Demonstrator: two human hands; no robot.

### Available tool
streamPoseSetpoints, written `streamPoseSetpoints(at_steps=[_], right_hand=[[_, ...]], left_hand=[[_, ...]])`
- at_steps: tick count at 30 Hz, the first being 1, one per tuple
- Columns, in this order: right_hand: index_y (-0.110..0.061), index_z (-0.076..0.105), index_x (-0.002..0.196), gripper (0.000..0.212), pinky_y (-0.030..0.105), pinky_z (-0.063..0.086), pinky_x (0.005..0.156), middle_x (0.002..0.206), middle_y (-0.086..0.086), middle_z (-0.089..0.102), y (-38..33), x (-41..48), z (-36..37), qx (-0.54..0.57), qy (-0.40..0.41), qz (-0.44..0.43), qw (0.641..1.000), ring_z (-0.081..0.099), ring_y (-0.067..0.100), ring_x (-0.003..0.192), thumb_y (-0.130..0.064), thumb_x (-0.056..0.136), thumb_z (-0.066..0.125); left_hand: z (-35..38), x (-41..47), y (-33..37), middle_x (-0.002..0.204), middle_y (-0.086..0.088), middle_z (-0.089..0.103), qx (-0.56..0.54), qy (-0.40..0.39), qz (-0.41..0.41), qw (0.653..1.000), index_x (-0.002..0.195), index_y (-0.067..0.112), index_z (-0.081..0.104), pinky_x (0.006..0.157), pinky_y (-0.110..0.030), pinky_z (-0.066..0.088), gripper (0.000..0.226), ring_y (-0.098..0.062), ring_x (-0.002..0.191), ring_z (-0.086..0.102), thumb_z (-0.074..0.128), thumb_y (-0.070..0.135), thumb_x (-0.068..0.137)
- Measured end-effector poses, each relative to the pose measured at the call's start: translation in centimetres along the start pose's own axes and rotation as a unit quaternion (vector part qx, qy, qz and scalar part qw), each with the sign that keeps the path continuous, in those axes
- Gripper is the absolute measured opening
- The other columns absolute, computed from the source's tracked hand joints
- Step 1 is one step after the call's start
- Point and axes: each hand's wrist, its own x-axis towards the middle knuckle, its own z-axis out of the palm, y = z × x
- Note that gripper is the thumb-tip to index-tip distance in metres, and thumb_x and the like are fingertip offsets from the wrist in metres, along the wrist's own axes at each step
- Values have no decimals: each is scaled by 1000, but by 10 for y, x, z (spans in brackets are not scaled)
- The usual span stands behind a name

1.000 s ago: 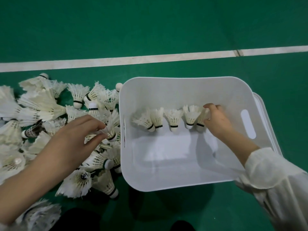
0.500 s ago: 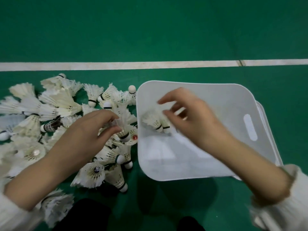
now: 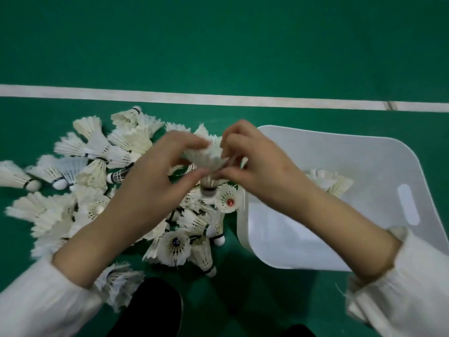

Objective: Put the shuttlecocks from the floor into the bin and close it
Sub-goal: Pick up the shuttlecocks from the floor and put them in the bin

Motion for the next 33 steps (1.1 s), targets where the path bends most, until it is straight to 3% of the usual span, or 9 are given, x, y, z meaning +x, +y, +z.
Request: streamPoseSetpoints(at_steps=[3, 6, 9, 12, 15, 20, 25, 29, 33], right_hand=[[-21, 49, 77, 21, 34, 50, 67, 82, -3, 55, 11, -3, -28, 37, 74, 70, 994, 55, 16, 76, -20, 79, 70], [-26, 45, 70, 27, 38, 51, 59, 71, 5, 57, 43, -20, -59, 76, 177, 147, 970, 56, 17, 62, -21, 80, 70], [-22, 49, 73, 21, 33, 51, 59, 75, 10, 63, 85, -39, -54, -8, 96, 258, 961, 59, 16, 54, -25, 81, 68], [-6, 57, 79, 14, 20, 50, 59, 79, 20, 66, 112, -49, -7, -10, -25, 316, 948, 63, 20, 61, -16, 84, 66], [-2, 60, 89, 15, 39, 51, 77, 84, 18, 65, 118, -45, 33, -6, -75, 334, 939, 66, 33, 79, -17, 86, 63], [-19, 57, 83, 5, 45, 52, 84, 91, 7, 63, 123, -32, 48, -14, -113, 329, 937, 63, 31, 87, -17, 86, 60], [-24, 58, 110, 23, 31, 41, 78, 116, -1, 53, 102, -39, 22, -152, -53, 264, 951, 56, 19, 82, -16, 87, 57], [-23, 60, 102, 16, 24, 43, 71, 103, -10, 51, 36, -36, 4, -115, 57, 89, 988, 56, 10, 72, -17, 88, 56], [-18, 57, 113, 28, 15, 45, 71, 116, -8, 51, -29, -19, 46, -49, -64, -69, 994, 53, 1, 77, -24, 86, 54]], left_hand=[[-6, 4, -6, 114, 19, 52, -78, 52, -64, 994, 110, 37, 47, 81, -8, 47, 34, 5, 105, 53, 61, 27, 80], [-8, -3, -35, 100, 22, 54, 58, -39, -101, 992, 106, 32, 52, 69, -10, 48, 22, 7, 90, 54, 57, 31, 85], [4, -21, -66, 93, 20, 55, 154, -211, -110, 959, 99, 33, 54, 65, -11, 42, 12, 5, 82, 53, 57, 31, 87], [15, -39, -84, 101, 14, 50, 206, -323, -103, 918, 105, 29, 53, 74, -15, 40, 20, -4, 91, 51, 59, 34, 87], [20, -52, -96, 114, 9, 46, 274, -351, -81, 892, 119, 25, 49, 84, -23, 39, 34, -9, 105, 44, 57, 36, 87], [29, -65, -104, 115, 3, 46, 346, -290, -29, 892, 116, 19, 51, 65, -24, 29, 27, -16, 100, 49, 40, 32, 95], [16, -67, -107, 86, 10, 57, 225, -188, -130, 947, 94, 21, 60, 65, -28, 46, 23, -10, 78, 55, 43, 36, 94], [-3, -62, -99, 67, 6, 57, 109, -108, -222, 963, 80, 18, 59, 54, -23, 37, 20, -10, 58, 51, 49, 30, 92], [-17, -53, -100, 63, 0, 55, -19, -53, -287, 956, 77, 10, 59, 59, -29, 40, 24, -15, 57, 50, 53, 28, 90]])
